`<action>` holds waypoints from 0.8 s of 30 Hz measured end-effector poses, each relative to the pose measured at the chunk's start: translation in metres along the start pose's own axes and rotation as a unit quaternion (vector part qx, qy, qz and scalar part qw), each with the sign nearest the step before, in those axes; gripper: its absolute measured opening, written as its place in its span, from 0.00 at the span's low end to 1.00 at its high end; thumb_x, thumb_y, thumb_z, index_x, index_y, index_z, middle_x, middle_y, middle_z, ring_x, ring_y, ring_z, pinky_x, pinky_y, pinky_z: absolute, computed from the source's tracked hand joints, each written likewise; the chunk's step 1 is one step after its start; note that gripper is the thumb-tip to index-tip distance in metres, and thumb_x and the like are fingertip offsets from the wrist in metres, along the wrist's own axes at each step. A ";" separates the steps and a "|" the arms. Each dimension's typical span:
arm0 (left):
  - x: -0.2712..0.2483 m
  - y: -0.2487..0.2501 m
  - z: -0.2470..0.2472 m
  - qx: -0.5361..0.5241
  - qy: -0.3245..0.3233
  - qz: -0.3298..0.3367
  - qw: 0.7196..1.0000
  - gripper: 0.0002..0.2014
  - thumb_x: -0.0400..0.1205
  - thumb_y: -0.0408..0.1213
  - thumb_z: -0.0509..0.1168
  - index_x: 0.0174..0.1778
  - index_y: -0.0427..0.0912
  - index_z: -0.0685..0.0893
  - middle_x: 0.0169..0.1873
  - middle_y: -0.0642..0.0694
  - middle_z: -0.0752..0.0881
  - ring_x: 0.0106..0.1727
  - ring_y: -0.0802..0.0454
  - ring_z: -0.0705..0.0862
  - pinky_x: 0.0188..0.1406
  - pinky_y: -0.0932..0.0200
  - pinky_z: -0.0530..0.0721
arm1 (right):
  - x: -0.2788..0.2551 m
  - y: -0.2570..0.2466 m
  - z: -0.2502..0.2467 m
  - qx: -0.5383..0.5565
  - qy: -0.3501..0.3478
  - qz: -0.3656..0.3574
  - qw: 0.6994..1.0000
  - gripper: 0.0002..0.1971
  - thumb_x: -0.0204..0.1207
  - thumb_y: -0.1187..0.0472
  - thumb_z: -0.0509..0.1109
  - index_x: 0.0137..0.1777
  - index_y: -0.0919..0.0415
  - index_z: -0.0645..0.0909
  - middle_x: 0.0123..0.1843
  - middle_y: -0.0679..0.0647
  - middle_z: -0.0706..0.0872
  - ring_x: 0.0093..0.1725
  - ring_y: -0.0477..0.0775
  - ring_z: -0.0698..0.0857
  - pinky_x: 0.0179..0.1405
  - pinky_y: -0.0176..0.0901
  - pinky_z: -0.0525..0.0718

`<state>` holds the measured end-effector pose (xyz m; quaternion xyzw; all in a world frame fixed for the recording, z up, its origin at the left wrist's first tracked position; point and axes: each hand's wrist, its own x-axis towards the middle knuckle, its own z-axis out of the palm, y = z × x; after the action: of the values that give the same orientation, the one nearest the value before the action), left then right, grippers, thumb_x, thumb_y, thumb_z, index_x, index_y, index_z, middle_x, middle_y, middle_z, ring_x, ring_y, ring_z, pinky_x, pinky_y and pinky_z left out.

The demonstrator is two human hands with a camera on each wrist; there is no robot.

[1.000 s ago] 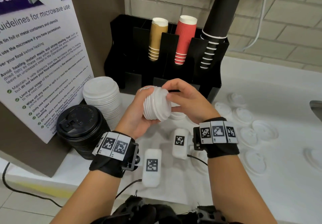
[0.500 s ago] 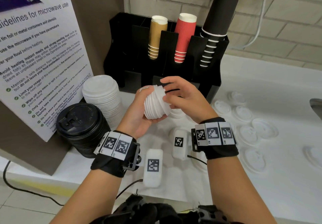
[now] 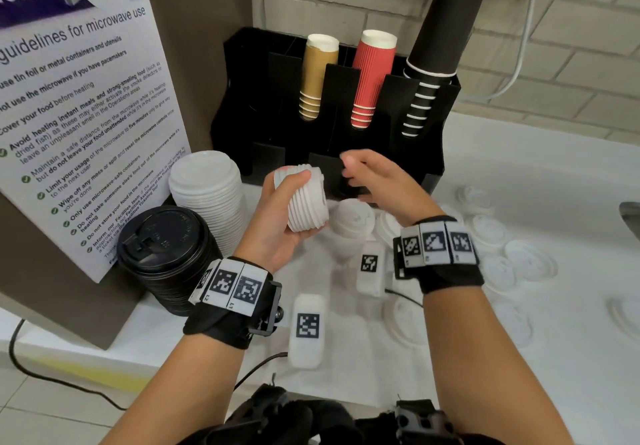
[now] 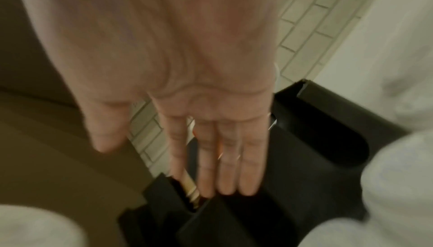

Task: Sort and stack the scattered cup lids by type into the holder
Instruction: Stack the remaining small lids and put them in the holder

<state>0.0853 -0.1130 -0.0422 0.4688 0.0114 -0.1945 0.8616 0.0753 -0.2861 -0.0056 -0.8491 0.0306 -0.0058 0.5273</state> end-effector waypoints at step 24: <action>0.000 0.000 -0.003 0.008 0.000 -0.042 0.999 0.24 0.80 0.44 0.67 0.72 0.47 0.73 0.61 0.41 0.80 0.59 0.43 0.81 0.45 0.46 0.88 | -0.003 0.009 -0.014 0.057 -0.027 -0.001 0.998 0.17 0.72 0.49 0.71 0.61 0.39 0.81 0.56 0.52 0.87 0.54 0.53 0.87 0.49 0.44 0.87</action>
<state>0.0862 -0.1109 -0.0439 0.4748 0.0295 -0.2305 0.8489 0.0709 -0.3025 -0.0070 -0.8176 0.0151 0.0150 0.5755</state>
